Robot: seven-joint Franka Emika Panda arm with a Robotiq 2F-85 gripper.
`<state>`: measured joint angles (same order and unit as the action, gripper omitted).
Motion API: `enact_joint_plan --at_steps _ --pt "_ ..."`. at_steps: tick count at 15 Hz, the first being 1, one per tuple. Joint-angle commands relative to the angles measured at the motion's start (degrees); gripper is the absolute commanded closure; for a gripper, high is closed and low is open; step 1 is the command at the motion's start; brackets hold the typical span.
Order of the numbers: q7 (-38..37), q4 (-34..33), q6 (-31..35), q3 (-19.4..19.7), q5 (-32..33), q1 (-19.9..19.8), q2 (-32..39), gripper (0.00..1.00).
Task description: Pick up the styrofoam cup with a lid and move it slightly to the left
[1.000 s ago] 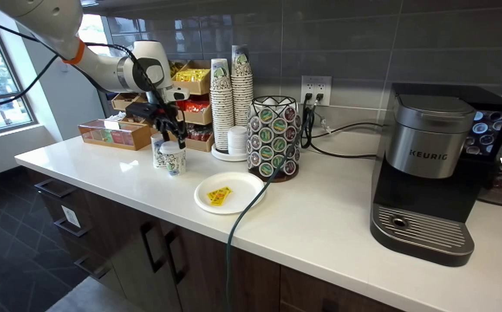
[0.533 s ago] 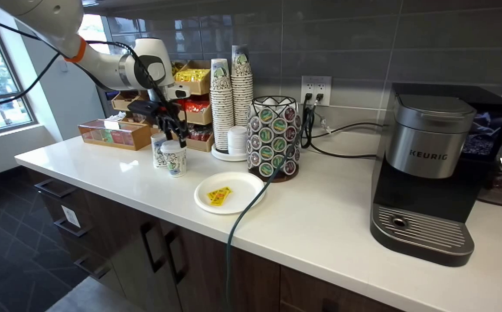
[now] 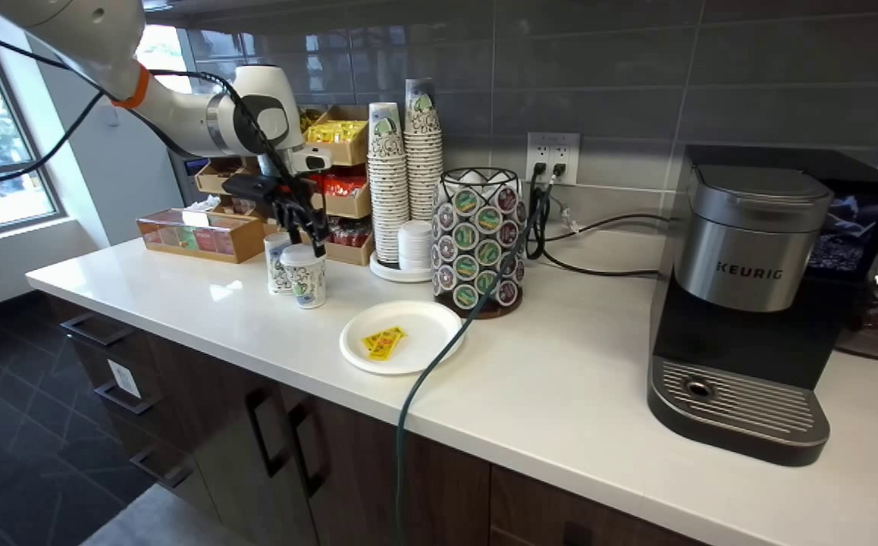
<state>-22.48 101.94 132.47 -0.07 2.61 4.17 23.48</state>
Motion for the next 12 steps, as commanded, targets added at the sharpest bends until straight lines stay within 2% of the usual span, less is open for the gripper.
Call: enact_joint_plan --at_steps 1,3,6,7,12 --pt "-0.8 -0.4 -1.7 1.3 0.0 0.9 -0.9 0.31" --pt "-1.0 -0.1 -1.5 1.7 -0.2 0.5 -1.4 0.28" --pt "-1.1 0.5 -1.0 2.5 -1.0 -0.4 -2.3 0.29" --pt "-1.3 0.5 -1.0 2.9 -1.0 -0.7 -2.5 0.33" --pt "-1.9 0.0 -0.9 4.7 -2.4 -2.8 -2.4 0.30"
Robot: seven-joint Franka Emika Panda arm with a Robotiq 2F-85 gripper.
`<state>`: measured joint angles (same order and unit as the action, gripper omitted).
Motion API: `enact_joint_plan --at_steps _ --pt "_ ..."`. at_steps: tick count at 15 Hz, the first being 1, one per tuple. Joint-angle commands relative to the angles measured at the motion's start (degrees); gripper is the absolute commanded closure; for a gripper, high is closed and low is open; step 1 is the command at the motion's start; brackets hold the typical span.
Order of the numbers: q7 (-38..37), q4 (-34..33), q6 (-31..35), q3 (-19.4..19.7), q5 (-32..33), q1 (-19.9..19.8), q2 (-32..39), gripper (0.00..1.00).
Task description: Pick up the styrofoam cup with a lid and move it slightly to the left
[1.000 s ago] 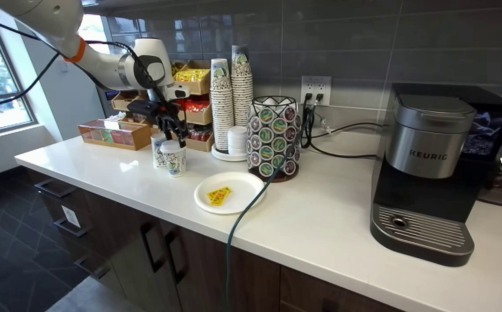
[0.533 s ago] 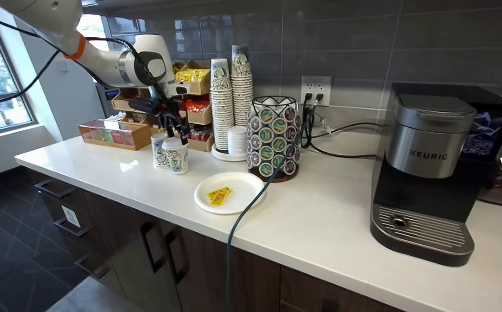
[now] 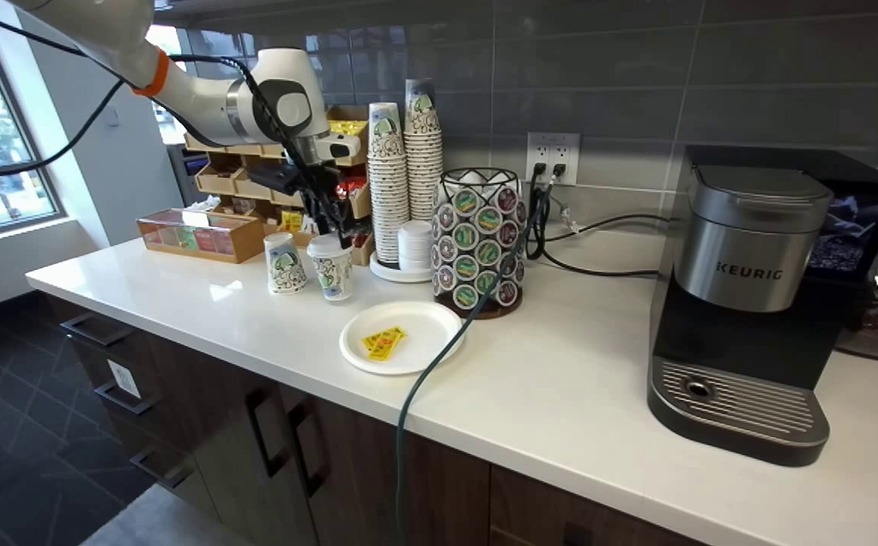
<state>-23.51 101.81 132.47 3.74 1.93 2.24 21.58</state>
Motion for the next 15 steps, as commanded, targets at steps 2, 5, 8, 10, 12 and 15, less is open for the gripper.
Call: enact_joint_plan --at_steps 2,5,8,10,12,15 --pt "-1.3 -1.0 -1.5 1.4 -2.1 -1.5 0.2 0.29" --pt "-2.3 -3.0 -2.1 2.2 -2.5 -2.3 1.3 0.27" --pt "-4.9 -5.3 -2.4 3.0 -2.3 -2.2 2.9 0.32" --pt "-6.7 -6.7 -2.1 3.3 -2.5 -2.1 4.1 0.33" --pt "-8.5 -8.1 -2.1 3.5 -2.5 -1.8 5.6 0.27" --pt "-10.9 -10.2 -2.5 3.8 -2.2 -1.6 7.8 0.30"
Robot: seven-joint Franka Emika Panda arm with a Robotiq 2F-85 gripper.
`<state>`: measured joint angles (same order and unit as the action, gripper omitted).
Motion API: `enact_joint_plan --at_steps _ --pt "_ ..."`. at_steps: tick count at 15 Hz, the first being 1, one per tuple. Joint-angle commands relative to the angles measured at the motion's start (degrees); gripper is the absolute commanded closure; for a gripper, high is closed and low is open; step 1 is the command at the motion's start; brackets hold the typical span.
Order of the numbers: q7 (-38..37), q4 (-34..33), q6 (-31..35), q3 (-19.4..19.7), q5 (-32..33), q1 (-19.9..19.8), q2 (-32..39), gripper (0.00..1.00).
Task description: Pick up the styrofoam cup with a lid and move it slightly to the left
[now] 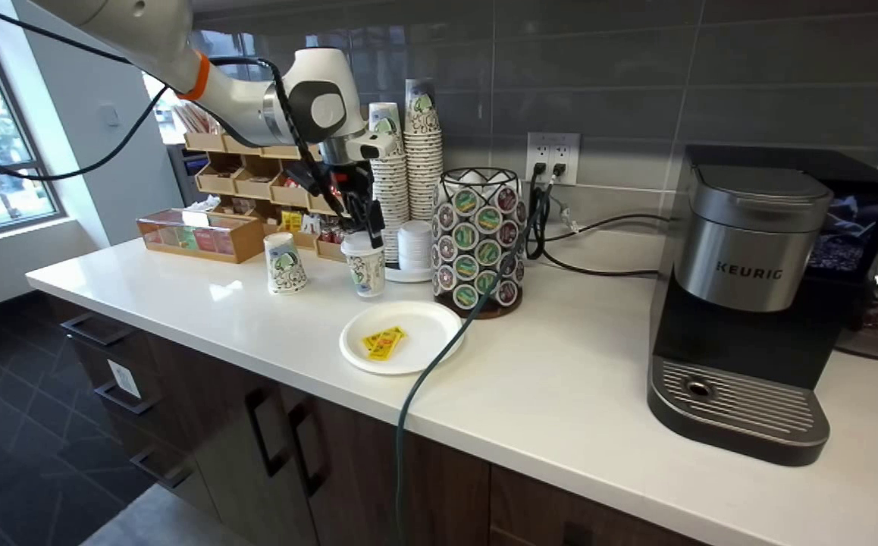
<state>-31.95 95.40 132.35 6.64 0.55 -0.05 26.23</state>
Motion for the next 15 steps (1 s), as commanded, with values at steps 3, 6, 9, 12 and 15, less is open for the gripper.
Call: enact_joint_plan --at_steps 3,6,9,12,15 --pt "-4.2 -5.1 -2.5 1.3 -0.6 0.7 4.5 0.28" --pt "-5.1 -6.0 -3.0 1.5 -0.6 0.6 5.2 0.12" --pt "-5.1 -6.2 -3.9 1.2 -0.8 0.5 4.8 0.00" --pt "-2.6 -5.1 -5.2 0.3 -1.4 0.1 3.0 0.00" --pt "2.9 -1.0 -7.2 -0.6 -0.2 0.5 -0.3 0.00"
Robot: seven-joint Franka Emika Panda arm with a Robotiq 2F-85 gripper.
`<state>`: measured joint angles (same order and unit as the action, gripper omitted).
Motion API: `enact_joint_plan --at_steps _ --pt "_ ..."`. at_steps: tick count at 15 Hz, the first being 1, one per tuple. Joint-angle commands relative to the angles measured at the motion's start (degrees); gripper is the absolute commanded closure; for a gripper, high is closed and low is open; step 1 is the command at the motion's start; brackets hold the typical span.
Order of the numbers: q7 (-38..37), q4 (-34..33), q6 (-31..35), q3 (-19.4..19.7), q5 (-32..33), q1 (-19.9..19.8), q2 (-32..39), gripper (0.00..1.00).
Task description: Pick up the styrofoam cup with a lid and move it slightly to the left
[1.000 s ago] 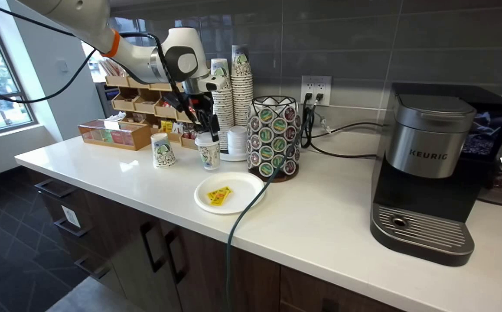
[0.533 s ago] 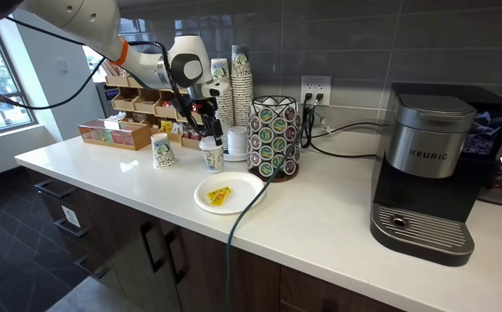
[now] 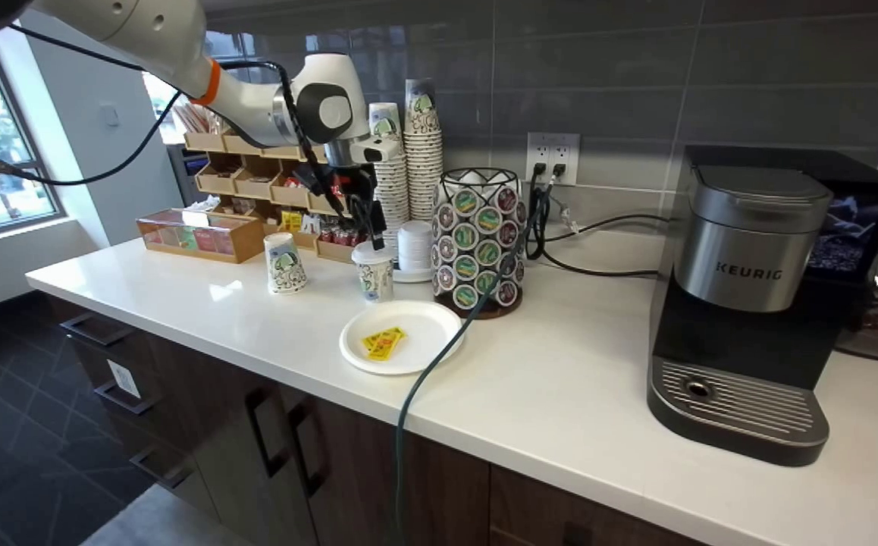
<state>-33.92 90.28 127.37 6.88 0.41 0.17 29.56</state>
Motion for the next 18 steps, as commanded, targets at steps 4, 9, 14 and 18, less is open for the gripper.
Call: enact_joint_plan --at_steps 4,9,14,18 --pt "12.7 16.0 4.0 -2.1 4.1 3.2 -13.0 0.00" --pt "16.8 27.3 12.2 -6.0 8.4 6.6 -24.6 0.00" --pt "23.4 33.1 19.6 -10.3 5.7 6.6 -31.3 0.00" --pt "22.0 30.1 18.4 -10.8 6.1 6.3 -29.9 0.00"
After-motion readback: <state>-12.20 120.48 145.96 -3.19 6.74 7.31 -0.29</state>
